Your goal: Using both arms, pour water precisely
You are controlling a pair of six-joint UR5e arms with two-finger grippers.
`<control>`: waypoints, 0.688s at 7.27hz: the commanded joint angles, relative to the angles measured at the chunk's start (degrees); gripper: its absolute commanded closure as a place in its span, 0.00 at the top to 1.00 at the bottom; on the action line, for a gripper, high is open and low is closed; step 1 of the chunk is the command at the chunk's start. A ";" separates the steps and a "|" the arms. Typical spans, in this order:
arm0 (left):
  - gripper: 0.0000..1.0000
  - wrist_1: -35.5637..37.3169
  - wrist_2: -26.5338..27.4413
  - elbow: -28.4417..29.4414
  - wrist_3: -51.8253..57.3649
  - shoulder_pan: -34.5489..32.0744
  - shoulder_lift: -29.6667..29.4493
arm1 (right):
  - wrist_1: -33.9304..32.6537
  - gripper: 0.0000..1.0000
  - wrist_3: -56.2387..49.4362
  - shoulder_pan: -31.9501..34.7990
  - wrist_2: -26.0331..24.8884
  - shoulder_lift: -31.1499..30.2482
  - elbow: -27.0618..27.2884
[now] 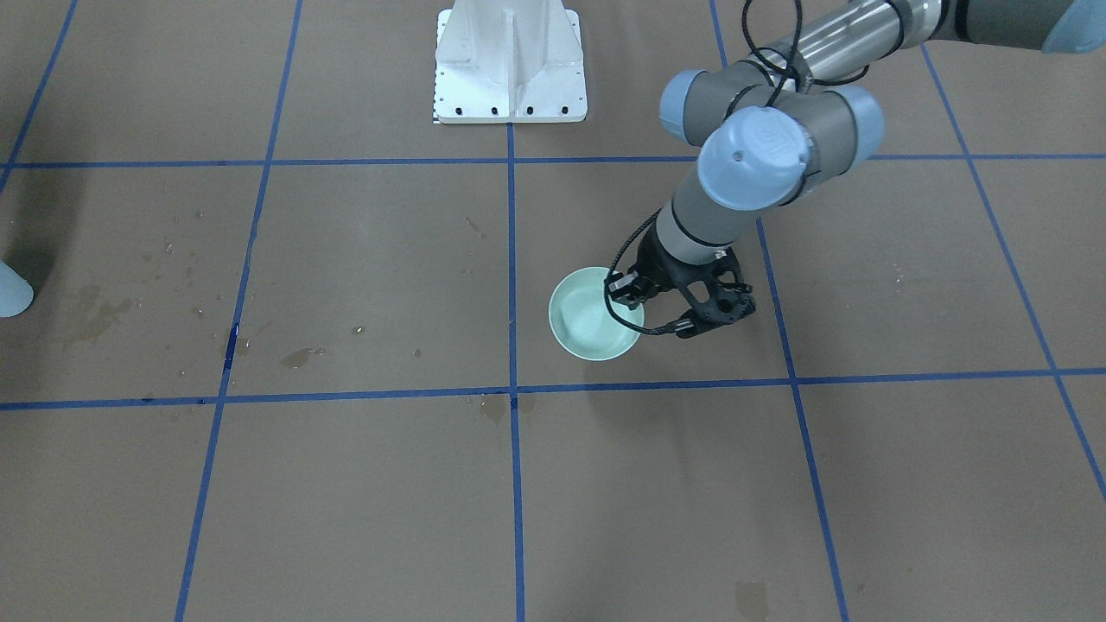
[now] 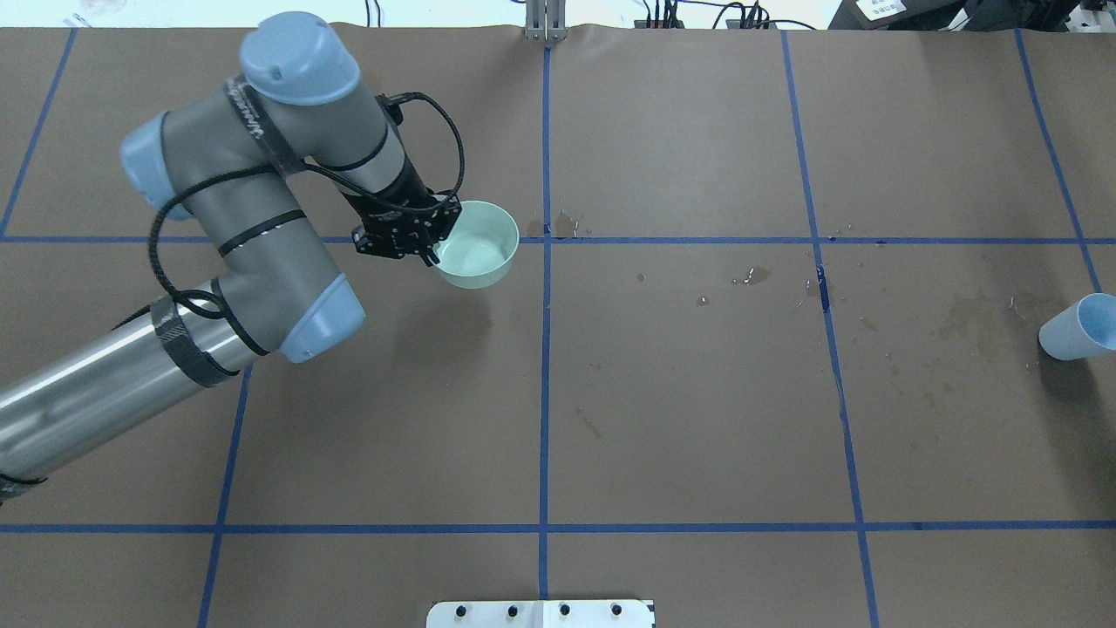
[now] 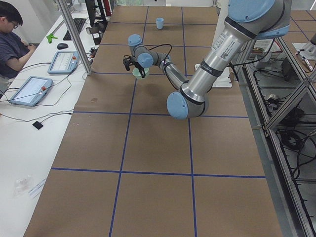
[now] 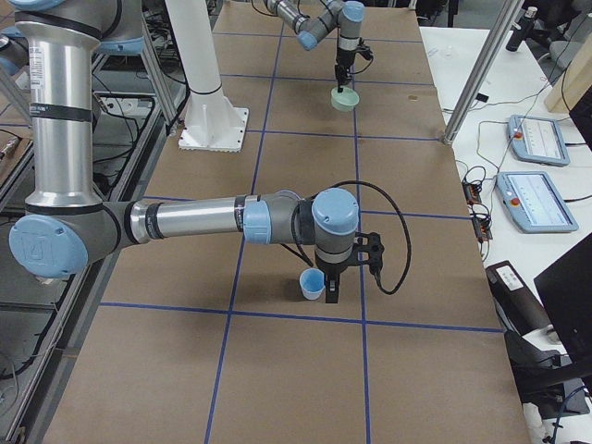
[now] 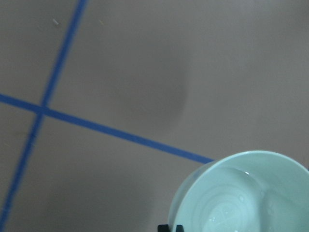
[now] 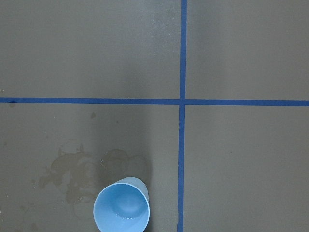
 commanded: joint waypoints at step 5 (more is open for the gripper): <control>0.00 -10.73 7.43 10.37 -7.64 7.85 -4.91 | -0.01 0.99 0.00 0.00 0.00 -0.01 0.19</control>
